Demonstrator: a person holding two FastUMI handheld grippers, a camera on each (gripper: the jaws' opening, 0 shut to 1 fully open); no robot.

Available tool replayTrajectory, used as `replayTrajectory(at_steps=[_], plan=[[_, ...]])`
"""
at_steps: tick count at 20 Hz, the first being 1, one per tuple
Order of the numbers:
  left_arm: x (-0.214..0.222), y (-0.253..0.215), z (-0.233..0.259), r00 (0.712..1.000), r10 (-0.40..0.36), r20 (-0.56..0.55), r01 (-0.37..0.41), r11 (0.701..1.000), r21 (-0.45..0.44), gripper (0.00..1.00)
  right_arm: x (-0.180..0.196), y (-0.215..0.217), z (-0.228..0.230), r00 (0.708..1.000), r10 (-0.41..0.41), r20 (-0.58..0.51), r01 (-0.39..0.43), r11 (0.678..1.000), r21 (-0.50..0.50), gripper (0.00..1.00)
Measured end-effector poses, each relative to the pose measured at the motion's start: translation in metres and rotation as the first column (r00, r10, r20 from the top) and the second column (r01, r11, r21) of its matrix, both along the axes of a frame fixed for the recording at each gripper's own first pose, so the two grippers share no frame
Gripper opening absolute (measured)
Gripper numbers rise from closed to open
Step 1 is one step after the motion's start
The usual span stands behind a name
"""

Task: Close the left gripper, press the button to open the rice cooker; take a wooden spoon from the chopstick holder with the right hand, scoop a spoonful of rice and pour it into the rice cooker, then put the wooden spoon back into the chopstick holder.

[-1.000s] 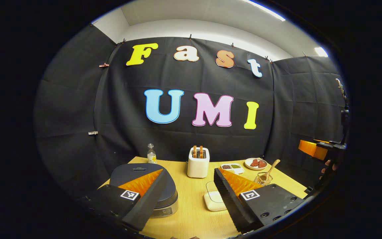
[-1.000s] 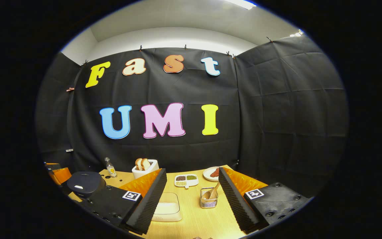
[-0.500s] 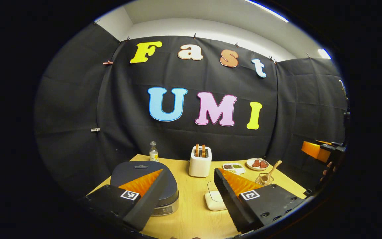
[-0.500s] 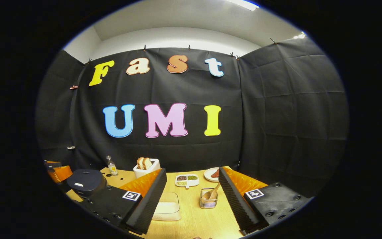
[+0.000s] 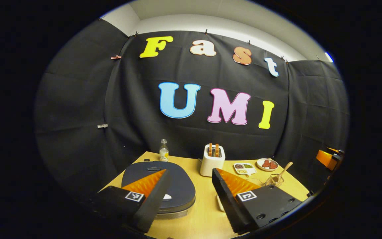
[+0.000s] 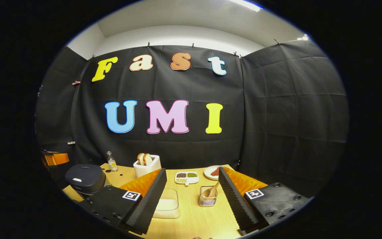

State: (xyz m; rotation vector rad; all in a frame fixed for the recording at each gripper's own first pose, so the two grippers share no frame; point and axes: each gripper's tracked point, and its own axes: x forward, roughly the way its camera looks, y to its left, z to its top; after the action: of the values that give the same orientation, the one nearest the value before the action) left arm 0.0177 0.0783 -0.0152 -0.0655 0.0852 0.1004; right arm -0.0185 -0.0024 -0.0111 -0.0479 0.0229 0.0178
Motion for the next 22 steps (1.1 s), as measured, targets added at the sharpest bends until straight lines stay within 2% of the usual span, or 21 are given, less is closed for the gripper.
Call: replayTrajectory(at_steps=[1,2,3,4,7,9,10,16,22], plan=[[0.003,0.007,0.001,1.000,0.005,-0.006,-0.005,1.000,-0.003,0.83,0.001,0.001,-0.002,1.000,-0.001,-0.003,0.001,1.000,0.002,0.98],[0.004,0.013,-0.002,1.000,0.013,-0.015,-0.013,1.000,-0.004,0.70,0.001,0.000,-0.003,1.000,-0.003,-0.007,0.003,1.000,0.002,0.98],[0.006,0.020,-0.005,0.999,0.018,-0.029,-0.018,1.000,-0.001,0.71,0.001,0.000,-0.005,1.000,-0.005,-0.009,0.005,1.000,-0.001,0.98],[0.009,0.025,-0.010,0.999,0.018,-0.049,-0.017,1.000,0.004,0.58,0.001,0.000,-0.006,1.000,-0.008,-0.010,0.008,1.000,-0.005,0.98],[0.017,0.044,-0.015,0.997,0.037,-0.075,-0.037,0.999,0.004,0.47,0.003,0.000,-0.011,1.000,-0.012,-0.016,0.012,1.000,-0.012,0.98],[0.020,0.054,-0.024,0.994,0.048,-0.096,-0.049,0.999,-0.005,0.34,0.005,0.001,-0.015,1.000,-0.014,-0.027,0.014,1.000,-0.015,0.98],[0.024,0.057,-0.031,0.993,0.046,-0.108,-0.047,0.999,-0.015,0.24,0.005,0.001,-0.015,0.999,-0.016,-0.030,0.016,1.000,-0.016,0.98],[0.039,0.068,-0.070,0.976,0.022,-0.219,-0.035,0.998,-0.058,0.07,0.006,-0.004,-0.023,0.998,-0.027,-0.057,0.026,0.999,-0.024,0.98],[0.045,0.068,-0.107,0.951,0.010,-0.310,-0.034,0.997,-0.072,0.06,0.000,-0.015,-0.032,0.996,-0.050,-0.078,0.048,0.999,-0.024,0.98]])
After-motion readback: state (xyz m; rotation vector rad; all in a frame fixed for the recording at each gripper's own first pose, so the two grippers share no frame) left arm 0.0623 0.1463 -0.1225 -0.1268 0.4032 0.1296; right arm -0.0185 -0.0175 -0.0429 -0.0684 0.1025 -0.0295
